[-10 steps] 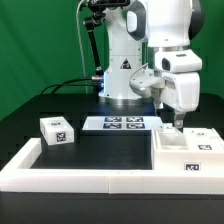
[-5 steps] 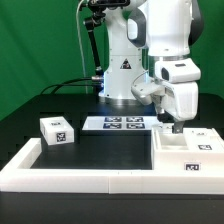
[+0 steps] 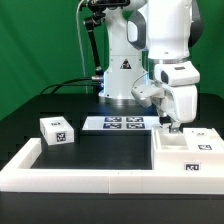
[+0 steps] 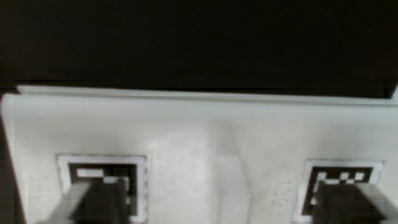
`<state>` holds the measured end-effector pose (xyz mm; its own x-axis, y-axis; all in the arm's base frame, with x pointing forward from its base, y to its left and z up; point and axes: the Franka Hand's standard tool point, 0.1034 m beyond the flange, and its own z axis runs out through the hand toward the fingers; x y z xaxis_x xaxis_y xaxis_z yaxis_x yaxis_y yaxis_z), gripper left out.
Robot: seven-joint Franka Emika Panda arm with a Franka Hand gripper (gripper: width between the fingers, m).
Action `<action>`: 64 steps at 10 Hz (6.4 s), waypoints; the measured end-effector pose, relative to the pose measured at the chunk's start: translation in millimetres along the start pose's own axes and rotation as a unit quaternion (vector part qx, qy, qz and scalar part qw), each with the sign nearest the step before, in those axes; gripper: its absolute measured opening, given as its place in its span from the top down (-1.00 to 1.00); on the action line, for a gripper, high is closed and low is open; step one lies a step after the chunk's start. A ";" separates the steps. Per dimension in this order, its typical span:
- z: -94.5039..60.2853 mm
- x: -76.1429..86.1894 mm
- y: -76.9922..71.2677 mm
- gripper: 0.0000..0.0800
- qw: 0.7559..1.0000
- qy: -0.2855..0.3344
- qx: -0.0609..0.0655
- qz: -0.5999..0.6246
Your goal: Assemble cabinet
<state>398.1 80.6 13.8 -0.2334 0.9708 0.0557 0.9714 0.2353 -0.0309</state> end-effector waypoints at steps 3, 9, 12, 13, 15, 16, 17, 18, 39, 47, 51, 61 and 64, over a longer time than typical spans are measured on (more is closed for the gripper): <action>4.6 -0.4 -3.3 0.52 1.000 0.002 0.005 0.002; -5.1 -4.0 -3.8 0.83 0.999 -0.007 0.015 0.034; -25.0 -7.0 -5.7 0.83 0.995 -0.024 0.026 0.098; -30.1 -10.5 -6.6 0.83 0.993 -0.029 0.033 0.108; -39.0 -20.6 2.5 0.82 0.992 -0.034 0.036 0.119; -36.2 -19.0 0.7 0.82 0.992 -0.033 0.036 0.117; -35.0 -18.9 -0.5 0.82 0.992 -0.033 0.038 0.117; -34.9 -19.2 -0.6 0.82 0.992 -0.033 0.038 0.117; -53.9 -38.2 42.9 0.82 0.989 -0.028 0.026 0.144; -51.7 -37.5 50.4 0.82 0.988 -0.027 0.032 0.148; -51.6 -37.6 50.2 0.82 0.988 -0.027 0.032 0.150; -49.7 -35.0 51.6 0.82 0.989 -0.023 0.022 0.142; -49.4 -41.1 55.1 0.82 0.990 -0.021 0.020 0.135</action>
Offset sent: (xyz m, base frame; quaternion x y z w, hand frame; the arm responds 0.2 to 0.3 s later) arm 0.0022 -0.0008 -0.0042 0.0044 -0.0011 -0.0012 1.0000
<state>463.3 51.4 59.1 0.0320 0.9995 -0.0019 0.9964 -0.0320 -0.0781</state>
